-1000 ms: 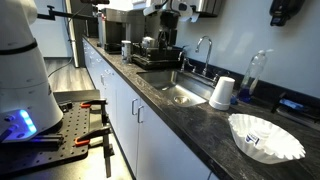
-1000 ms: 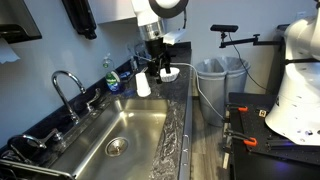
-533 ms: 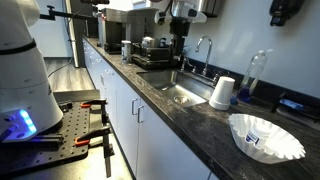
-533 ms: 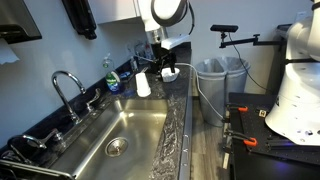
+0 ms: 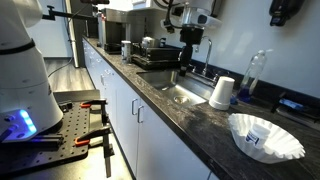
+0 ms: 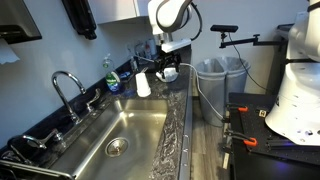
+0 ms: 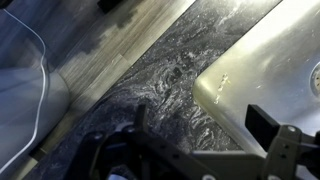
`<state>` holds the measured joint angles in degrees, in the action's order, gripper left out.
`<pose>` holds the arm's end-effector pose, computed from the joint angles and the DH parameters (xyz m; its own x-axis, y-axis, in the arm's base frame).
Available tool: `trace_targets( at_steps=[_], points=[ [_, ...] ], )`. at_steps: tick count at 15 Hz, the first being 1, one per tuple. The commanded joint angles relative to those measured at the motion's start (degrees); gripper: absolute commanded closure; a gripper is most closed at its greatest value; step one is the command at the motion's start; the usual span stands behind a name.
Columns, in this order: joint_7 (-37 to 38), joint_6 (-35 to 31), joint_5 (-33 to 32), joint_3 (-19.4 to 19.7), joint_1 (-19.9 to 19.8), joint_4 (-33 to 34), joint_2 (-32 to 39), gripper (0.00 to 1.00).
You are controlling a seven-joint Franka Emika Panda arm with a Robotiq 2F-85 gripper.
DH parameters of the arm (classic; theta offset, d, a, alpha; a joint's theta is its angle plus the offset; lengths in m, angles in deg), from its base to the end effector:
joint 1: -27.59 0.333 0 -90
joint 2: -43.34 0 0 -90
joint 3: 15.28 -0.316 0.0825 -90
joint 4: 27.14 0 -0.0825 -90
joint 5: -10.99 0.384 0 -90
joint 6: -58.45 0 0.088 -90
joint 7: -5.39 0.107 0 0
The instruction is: Remove the bottle from the paper plate and put it on the counter
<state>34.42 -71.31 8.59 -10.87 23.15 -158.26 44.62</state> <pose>0.5055 -0.0798 0.3382 0.8053 -0.5924 -0.0248 -0.5908 -0.8052 0.0511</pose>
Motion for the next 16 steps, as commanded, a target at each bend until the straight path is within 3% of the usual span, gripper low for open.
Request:
trace_targets(
  at_steps=[1, 5, 8, 16],
  points=[
    [-0.58, -0.08, 0.33, 0.35, -0.17, 0.10, -0.08, 0.00],
    [-0.76, -0.10, 0.68, 0.16, -0.12, 0.12, -0.89, 0.00],
    [3.04, -0.27, 1.17, 0.40, -0.32, 2.18, 1.49, 0.00],
    [10.00, -1.06, 1.64, 5.24, -2.48, 10.27, 10.30, 0.00]
  ],
)
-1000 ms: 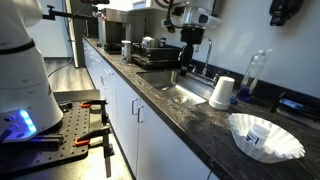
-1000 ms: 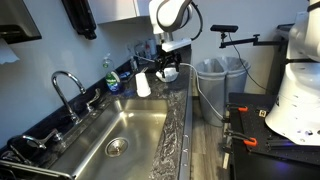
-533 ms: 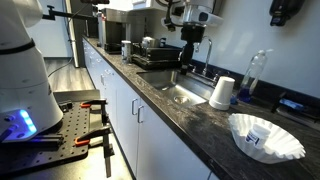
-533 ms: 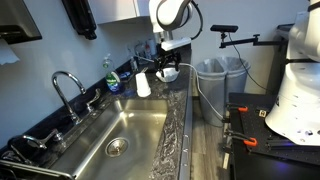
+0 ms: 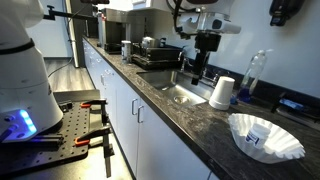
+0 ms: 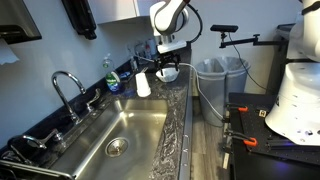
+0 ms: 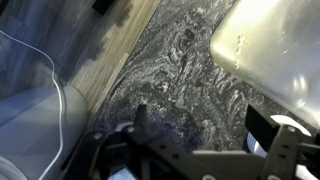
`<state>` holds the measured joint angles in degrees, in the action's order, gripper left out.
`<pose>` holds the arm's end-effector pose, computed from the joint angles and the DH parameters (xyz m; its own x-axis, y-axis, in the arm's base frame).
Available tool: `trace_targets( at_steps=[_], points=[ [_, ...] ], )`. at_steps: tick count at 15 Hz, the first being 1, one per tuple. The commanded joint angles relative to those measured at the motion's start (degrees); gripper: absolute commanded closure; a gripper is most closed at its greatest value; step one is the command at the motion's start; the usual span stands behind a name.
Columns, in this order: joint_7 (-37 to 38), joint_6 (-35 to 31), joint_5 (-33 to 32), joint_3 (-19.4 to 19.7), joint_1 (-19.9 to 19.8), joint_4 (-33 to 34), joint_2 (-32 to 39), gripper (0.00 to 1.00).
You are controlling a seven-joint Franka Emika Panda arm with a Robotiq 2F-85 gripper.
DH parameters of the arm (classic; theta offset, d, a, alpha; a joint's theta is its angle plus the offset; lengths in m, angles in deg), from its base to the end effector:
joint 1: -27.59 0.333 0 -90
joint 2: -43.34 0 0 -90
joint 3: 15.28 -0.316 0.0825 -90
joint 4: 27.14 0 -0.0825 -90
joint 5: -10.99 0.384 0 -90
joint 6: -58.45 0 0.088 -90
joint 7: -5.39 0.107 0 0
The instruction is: Remove the bottle from the paper plate and put it on the counter
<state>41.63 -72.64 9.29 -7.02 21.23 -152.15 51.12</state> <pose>0.5294 -0.1382 0.3258 0.6473 -0.7623 0.0011 -0.7613 -0.6464 0.0503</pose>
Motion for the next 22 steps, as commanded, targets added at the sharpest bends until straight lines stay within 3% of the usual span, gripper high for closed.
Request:
trace_targets(
  at_steps=[1, 10, 22],
  points=[
    [3.18, 0.35, 1.43, 2.02, -0.83, 5.39, 5.12, 0.00],
    [8.91, 1.73, 7.41, 6.11, -3.56, 16.22, 16.80, 0.00],
    [11.60, 3.27, 10.42, 8.88, -7.76, 27.03, 23.10, 0.00]
  ],
)
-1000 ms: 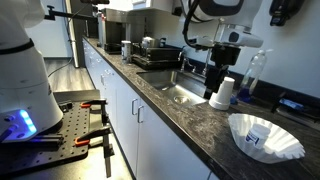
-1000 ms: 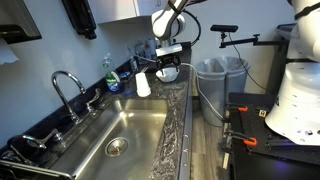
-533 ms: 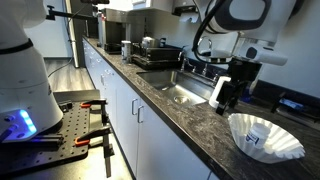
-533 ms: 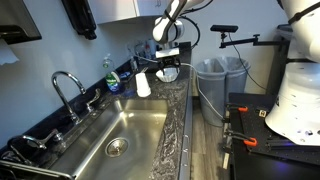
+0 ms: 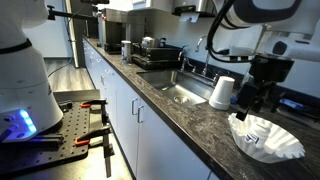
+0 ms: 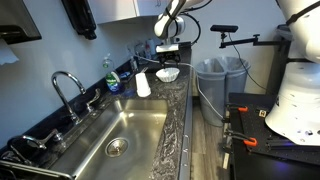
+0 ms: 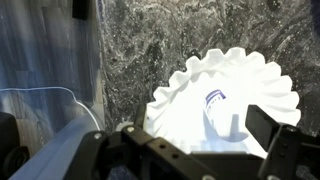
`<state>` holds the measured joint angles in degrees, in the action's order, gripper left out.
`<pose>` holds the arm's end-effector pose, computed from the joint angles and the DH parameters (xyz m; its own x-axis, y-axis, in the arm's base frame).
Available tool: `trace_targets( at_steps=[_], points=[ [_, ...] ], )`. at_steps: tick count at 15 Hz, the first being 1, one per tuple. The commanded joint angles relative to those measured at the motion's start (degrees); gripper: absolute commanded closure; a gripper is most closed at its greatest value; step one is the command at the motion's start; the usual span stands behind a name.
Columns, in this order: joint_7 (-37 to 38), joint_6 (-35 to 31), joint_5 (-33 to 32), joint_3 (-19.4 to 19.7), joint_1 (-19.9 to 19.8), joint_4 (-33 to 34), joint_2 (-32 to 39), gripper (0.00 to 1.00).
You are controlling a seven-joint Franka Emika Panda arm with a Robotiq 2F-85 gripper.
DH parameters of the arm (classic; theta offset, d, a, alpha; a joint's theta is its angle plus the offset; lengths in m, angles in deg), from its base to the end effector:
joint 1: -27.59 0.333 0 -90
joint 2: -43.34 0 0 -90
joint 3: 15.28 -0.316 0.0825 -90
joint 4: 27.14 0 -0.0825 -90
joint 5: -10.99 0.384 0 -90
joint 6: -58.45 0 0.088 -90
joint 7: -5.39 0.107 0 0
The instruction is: Remove the bottle from the paper plate and put it on the counter
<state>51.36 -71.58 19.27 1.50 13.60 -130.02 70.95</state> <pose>0.5708 -0.3178 0.2921 0.1708 -0.9849 0.0277 -0.9853 -0.1708 0.0034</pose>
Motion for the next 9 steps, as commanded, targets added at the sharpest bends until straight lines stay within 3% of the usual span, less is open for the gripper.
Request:
trace_targets(
  at_steps=[1, 9],
  points=[
    [2.44, 2.16, 0.27, 0.37, -0.11, 6.00, 4.20, 0.00],
    [3.35, 5.05, 0.34, -0.13, -0.27, 14.63, 12.46, 0.00]
  ],
)
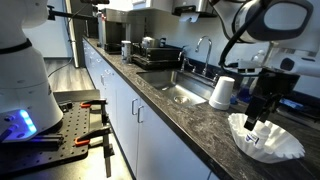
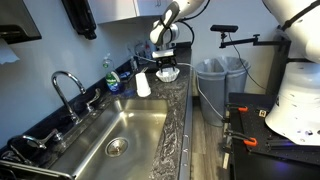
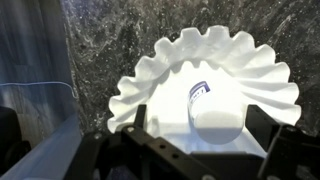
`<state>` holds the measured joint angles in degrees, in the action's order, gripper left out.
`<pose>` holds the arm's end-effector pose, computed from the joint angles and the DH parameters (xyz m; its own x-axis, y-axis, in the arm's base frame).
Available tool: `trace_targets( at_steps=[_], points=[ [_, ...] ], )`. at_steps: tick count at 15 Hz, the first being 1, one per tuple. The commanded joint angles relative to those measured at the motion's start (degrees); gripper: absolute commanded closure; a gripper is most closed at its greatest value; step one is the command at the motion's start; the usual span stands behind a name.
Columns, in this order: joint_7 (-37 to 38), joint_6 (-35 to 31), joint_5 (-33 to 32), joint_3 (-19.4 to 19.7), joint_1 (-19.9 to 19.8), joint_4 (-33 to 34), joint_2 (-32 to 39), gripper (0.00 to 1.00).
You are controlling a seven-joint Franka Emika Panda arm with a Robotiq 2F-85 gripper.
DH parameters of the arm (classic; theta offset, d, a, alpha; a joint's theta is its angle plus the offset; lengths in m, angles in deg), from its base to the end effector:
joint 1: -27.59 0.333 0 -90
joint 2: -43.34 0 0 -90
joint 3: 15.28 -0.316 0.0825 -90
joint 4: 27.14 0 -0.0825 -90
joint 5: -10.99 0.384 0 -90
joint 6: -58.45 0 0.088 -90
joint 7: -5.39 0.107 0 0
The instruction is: Remove the bottle from the paper plate and put it on the counter
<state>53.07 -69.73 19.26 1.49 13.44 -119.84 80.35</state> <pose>0.6081 -0.3287 0.2594 0.1657 -0.9850 0.0483 -0.9857 -0.1640 0.0377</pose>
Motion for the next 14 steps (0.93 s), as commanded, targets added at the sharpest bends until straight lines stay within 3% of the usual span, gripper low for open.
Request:
trace_targets(
  at_steps=[1, 7, 8, 9, 14],
  points=[
    [1.55, 3.53, 0.41, -0.17, -0.17, 5.23, 3.87, 0.00],
    [1.33, 3.80, 0.17, -0.06, 0.01, 7.77, 6.49, 0.00],
    [1.20, 3.60, 0.05, -0.02, 0.05, 7.99, 6.70, 0.23],
    [1.21, 3.57, -0.07, 0.05, 0.09, 8.26, 6.90, 0.26],
    [1.20, 3.17, -0.39, 0.22, 0.27, 8.60, 6.98, 0.66]
  ],
)
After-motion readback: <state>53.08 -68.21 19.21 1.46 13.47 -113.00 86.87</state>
